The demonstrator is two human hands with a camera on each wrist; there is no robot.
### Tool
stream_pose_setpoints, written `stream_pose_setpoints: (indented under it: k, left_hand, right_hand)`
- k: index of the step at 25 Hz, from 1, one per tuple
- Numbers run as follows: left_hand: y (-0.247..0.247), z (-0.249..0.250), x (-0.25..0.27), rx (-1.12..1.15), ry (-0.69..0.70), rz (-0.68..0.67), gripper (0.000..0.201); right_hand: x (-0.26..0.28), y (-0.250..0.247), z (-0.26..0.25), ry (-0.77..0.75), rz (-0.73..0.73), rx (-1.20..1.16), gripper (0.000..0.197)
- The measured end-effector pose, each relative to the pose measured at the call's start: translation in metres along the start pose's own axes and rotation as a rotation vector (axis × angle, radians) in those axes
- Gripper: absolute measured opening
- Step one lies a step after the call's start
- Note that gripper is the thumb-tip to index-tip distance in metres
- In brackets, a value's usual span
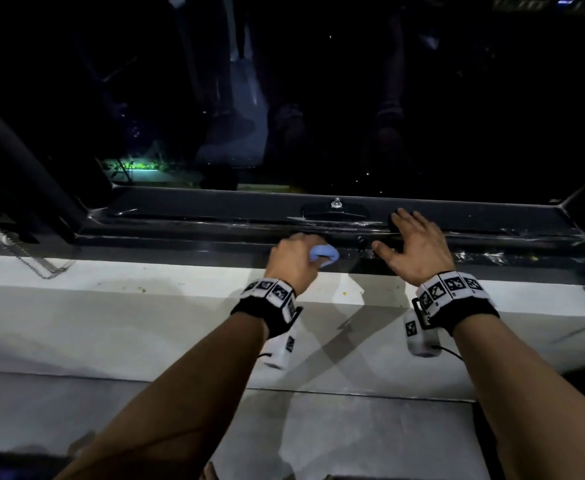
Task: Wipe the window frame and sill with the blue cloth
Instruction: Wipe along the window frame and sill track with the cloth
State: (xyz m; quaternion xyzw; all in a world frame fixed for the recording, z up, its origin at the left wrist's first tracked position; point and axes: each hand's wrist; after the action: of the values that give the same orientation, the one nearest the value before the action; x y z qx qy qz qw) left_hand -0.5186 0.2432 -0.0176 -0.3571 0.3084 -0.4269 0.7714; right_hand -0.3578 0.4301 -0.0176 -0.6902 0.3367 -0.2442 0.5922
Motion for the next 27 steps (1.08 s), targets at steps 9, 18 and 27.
stream_pose_setpoints:
  k: [9, 18, 27]
  left_hand:
    - [-0.064, -0.114, 0.037, -0.254, -0.367, 0.222, 0.014]
    - [0.010, 0.002, -0.018, 0.031, 0.100, -0.128, 0.025]
    - [0.048, 0.022, -0.018, 0.004, -0.019, 0.116, 0.023]
  right_hand:
    - [0.003, 0.002, -0.006, 0.037, 0.017, -0.002, 0.076]
    - [0.003, 0.003, 0.002, -0.007, 0.003, -0.027, 0.078]
    - [0.000, 0.007, 0.015, -0.061, -0.021, -0.072, 0.084]
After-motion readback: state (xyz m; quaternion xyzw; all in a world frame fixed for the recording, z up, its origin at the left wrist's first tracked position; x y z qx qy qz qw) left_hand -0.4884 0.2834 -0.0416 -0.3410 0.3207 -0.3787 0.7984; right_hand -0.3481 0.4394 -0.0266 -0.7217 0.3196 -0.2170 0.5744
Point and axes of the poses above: each hand's wrist, its own x-axis away from the middle knuckle, its own y-axis out of the palm, z = x × y, and after that the axes turned 5 degrees about y, right-handed
